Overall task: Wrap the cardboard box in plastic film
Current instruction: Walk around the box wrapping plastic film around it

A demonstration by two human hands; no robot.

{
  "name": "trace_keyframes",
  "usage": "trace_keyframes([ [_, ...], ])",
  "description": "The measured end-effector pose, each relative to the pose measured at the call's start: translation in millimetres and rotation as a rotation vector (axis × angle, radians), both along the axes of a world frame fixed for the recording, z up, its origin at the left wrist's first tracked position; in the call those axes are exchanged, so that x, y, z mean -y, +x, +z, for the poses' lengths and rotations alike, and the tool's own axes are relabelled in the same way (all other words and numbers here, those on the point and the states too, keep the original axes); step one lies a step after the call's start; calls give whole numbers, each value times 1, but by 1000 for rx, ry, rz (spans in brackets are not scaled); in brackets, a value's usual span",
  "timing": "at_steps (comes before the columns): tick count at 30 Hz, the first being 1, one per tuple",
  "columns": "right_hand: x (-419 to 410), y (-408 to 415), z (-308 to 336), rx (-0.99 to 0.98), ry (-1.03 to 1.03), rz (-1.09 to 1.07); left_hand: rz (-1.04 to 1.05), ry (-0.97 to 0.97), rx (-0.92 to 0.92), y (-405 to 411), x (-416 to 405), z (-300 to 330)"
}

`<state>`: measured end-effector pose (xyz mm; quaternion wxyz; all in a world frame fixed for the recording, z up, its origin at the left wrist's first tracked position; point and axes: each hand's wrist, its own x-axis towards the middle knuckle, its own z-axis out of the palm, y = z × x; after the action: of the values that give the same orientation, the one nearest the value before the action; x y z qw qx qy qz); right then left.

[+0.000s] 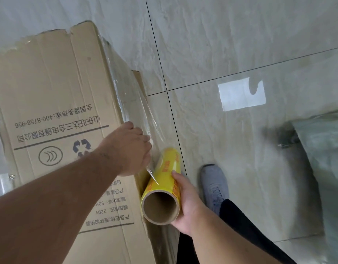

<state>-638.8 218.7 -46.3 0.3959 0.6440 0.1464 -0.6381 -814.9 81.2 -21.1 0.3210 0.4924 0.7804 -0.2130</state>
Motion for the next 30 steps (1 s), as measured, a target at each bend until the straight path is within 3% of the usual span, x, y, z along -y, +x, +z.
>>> trace_keyframes([
  [5,-6,-3,-10,-31,34,76,5,-78,-9,12,-8,4],
  [14,-35,-4,10,-131,202,333,106,-51,91,33,-17,9],
  [19,-45,6,13,-310,369,726,94,-56,65,33,-23,16],
  [26,-20,-23,23,-326,92,1215,7,-179,102,32,-19,23],
  [30,5,-22,10,-252,75,1194,-17,-212,123,40,-12,22],
])
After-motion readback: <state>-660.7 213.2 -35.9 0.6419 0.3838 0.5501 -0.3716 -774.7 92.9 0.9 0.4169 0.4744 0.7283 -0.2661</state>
